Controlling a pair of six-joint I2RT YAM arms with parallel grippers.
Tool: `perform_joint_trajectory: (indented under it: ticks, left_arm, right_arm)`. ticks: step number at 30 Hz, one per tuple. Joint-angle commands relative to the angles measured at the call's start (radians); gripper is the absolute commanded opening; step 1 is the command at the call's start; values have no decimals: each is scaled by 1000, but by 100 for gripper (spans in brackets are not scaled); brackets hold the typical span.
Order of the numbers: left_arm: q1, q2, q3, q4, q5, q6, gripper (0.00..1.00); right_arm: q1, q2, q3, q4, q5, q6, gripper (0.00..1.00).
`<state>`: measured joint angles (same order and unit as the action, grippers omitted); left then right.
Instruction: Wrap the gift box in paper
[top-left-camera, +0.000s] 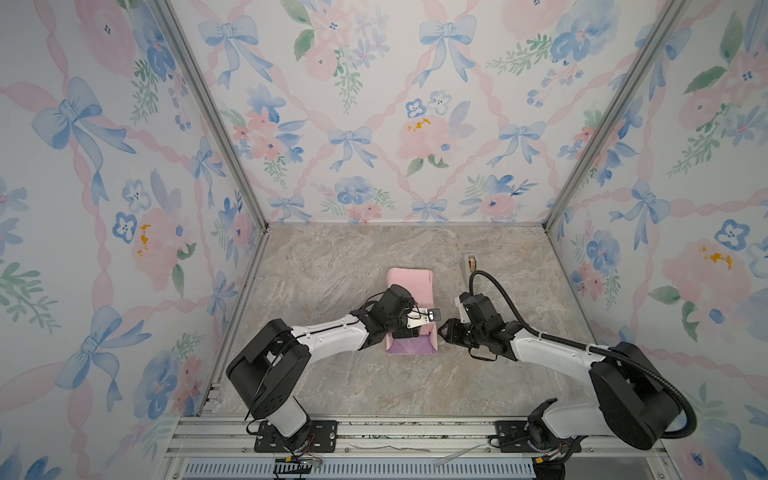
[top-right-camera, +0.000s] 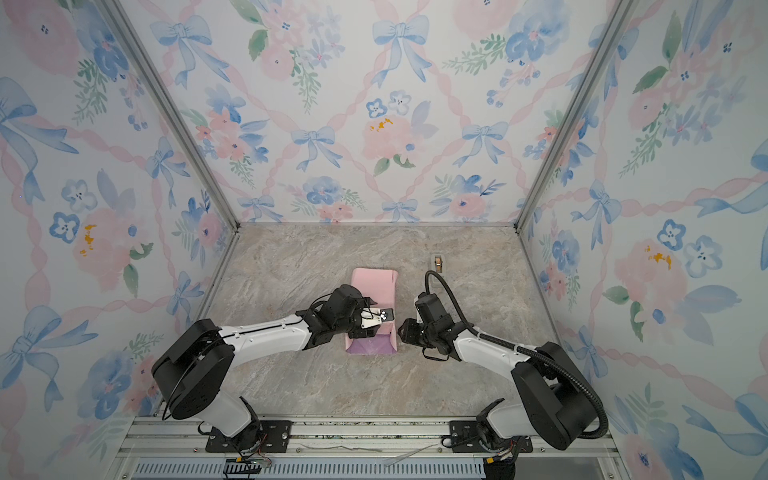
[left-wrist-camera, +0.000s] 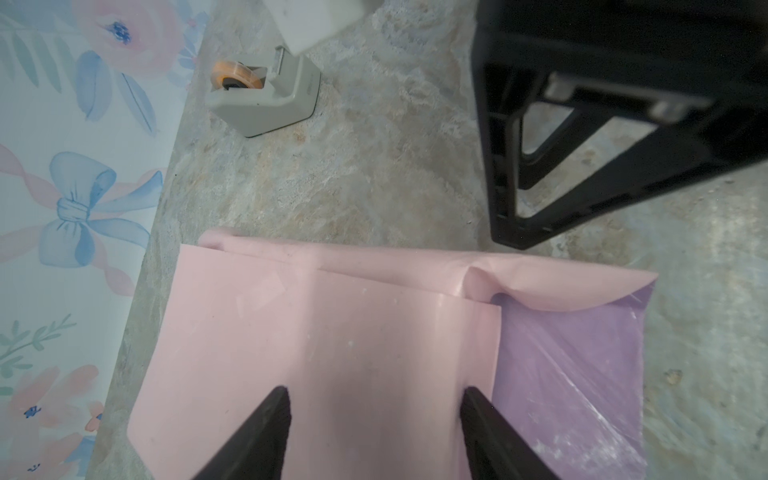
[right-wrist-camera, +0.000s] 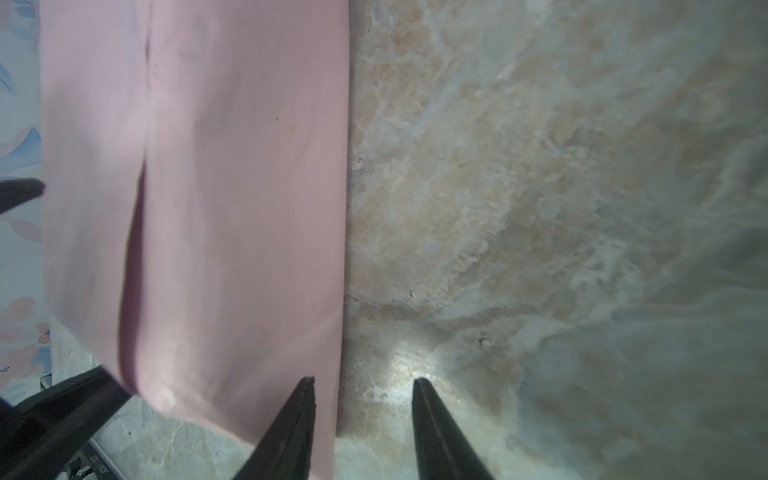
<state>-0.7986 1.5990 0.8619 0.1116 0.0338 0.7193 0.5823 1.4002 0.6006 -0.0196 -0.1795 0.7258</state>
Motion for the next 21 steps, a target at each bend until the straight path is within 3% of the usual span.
perform_joint_trajectory:
  ticks: [1, 21]
  left_arm:
    - [-5, 11, -20, 47, -2, -22, 64]
    - [-10, 21, -56, 110, 26, -77, 58]
  right_arm:
    - [-1, 22, -16, 57, 5, 20, 39]
    - [148, 68, -29, 255, 93, 101, 26]
